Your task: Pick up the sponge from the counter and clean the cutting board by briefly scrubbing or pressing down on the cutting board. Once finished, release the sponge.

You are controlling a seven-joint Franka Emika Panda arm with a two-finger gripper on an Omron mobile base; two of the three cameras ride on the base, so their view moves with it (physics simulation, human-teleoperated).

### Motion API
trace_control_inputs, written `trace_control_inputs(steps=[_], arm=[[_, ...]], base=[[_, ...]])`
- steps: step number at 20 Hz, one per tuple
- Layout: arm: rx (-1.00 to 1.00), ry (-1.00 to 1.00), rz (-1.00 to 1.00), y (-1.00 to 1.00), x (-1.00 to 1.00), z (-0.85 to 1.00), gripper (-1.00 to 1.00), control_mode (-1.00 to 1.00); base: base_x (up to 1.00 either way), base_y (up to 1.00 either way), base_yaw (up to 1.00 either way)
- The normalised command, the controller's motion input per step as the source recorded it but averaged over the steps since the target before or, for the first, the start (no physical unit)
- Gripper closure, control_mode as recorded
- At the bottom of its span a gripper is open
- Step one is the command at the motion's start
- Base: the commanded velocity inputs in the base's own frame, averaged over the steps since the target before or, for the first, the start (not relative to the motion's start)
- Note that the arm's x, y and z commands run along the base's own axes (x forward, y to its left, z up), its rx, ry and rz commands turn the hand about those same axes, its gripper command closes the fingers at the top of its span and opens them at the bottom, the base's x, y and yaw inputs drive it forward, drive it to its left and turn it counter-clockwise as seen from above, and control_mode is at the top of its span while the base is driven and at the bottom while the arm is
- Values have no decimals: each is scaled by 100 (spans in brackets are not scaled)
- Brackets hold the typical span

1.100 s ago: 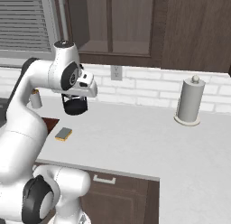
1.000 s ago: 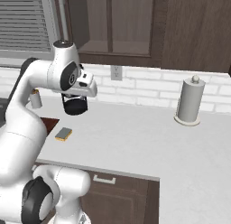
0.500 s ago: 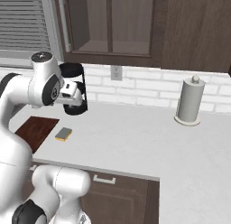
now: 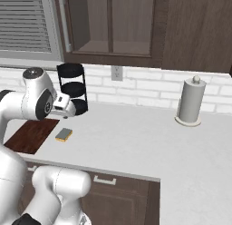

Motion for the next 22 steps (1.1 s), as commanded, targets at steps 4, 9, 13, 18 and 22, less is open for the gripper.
trace_control_inputs(steps=[4, 9, 13, 18, 22], arm=[[4, 12, -2, 42, 0, -54, -100, -100], [3, 14, -2, 27, 0, -15, -100, -100], [0, 9, -1, 10, 6, -11, -100, -100], [0, 4, 0, 7, 27, -17, -100, -100], [0, 5, 0, 13, 47, -30, -100, -100]], base=[[0, 0, 0], [0, 0, 0], [0, 0, 0], [0, 0, 0], [0, 0, 0]])
